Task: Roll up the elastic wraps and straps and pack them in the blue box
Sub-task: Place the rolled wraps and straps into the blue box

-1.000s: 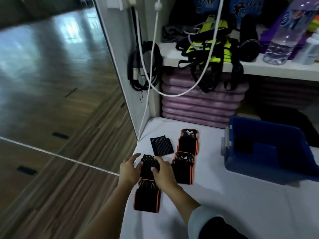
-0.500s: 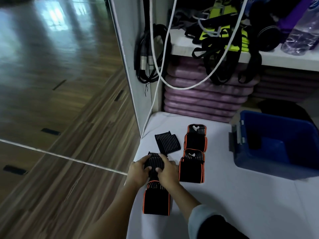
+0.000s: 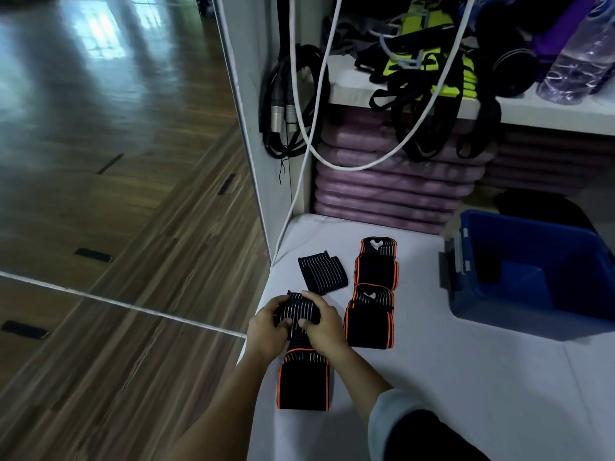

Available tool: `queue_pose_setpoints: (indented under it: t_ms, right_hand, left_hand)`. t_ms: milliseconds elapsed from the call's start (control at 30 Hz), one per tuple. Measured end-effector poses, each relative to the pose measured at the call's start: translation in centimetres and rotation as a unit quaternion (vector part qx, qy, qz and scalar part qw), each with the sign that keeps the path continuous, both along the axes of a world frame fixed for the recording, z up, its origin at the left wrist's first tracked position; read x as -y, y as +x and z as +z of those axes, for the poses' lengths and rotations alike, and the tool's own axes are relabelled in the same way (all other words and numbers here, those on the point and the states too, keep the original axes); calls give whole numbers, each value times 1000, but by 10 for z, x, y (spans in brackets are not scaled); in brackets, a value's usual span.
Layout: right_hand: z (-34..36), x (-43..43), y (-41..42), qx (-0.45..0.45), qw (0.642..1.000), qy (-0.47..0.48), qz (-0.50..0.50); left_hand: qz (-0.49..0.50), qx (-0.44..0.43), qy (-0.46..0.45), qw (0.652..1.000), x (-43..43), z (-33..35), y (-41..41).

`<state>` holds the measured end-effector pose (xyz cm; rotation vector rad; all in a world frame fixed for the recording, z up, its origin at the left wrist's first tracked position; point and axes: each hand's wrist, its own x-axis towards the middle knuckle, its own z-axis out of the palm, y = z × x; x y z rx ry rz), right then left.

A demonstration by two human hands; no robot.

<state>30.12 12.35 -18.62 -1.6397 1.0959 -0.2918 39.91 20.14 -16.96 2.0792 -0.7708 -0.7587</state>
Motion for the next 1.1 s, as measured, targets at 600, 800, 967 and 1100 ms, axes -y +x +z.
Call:
queue_pose_setpoints:
  t_ms: [600, 800, 967, 1100]
  right_hand:
    - [125, 65, -107, 222, 969, -60, -95]
    - [151, 119, -195, 228, 957, -93, -151]
    - [146, 172, -265, 212, 947, -92, -224]
    - [125, 221, -305, 158, 943, -100, -277]
  left_hand:
    - [-87, 9, -204, 975, 74, 97, -63]
    - [-148, -4, -229, 962, 144, 113, -140]
    - [-198, 26, -232, 952, 198, 113, -201]
    - [-188, 74, -168, 965, 232, 107, -225]
